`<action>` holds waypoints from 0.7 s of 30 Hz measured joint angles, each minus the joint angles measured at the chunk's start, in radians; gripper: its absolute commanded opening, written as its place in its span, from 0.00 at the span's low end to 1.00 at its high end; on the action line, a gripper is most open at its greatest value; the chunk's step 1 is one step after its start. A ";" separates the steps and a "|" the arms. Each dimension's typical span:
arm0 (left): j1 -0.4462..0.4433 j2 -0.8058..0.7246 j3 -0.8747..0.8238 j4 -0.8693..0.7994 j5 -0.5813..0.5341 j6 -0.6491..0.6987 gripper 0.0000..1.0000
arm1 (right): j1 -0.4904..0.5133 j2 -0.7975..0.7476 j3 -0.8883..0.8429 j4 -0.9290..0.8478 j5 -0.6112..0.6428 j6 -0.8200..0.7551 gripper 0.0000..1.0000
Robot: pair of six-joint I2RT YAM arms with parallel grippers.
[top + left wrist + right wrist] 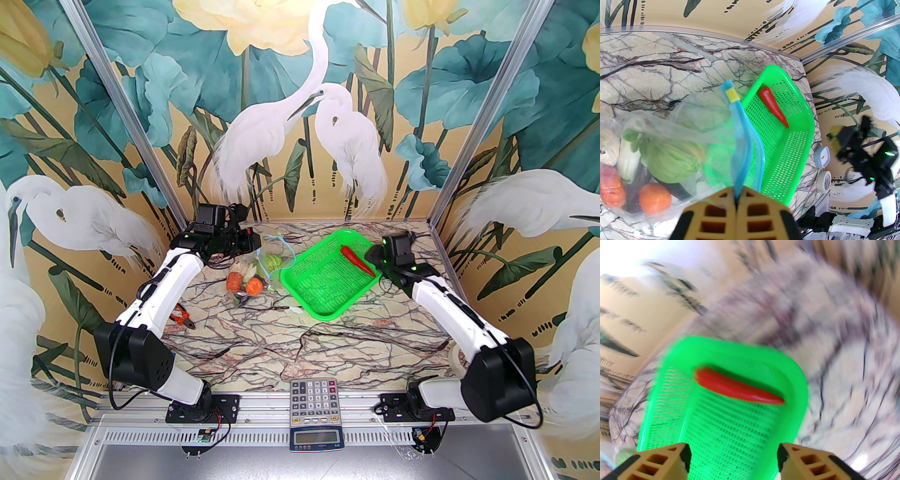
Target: Place the food in the zip-top bag and seal the zipper
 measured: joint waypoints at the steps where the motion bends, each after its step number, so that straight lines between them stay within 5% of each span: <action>1: 0.000 0.000 0.000 0.000 0.000 0.000 0.01 | 0.000 0.025 0.055 -0.017 -0.006 -0.056 0.70; 11: 0.000 0.003 0.000 0.016 0.008 -0.004 0.01 | -0.002 0.540 0.607 -0.292 -0.094 -0.476 0.73; 21: 0.000 -0.013 -0.008 0.016 -0.007 -0.004 0.01 | -0.002 0.800 0.731 -0.479 -0.094 -0.588 0.74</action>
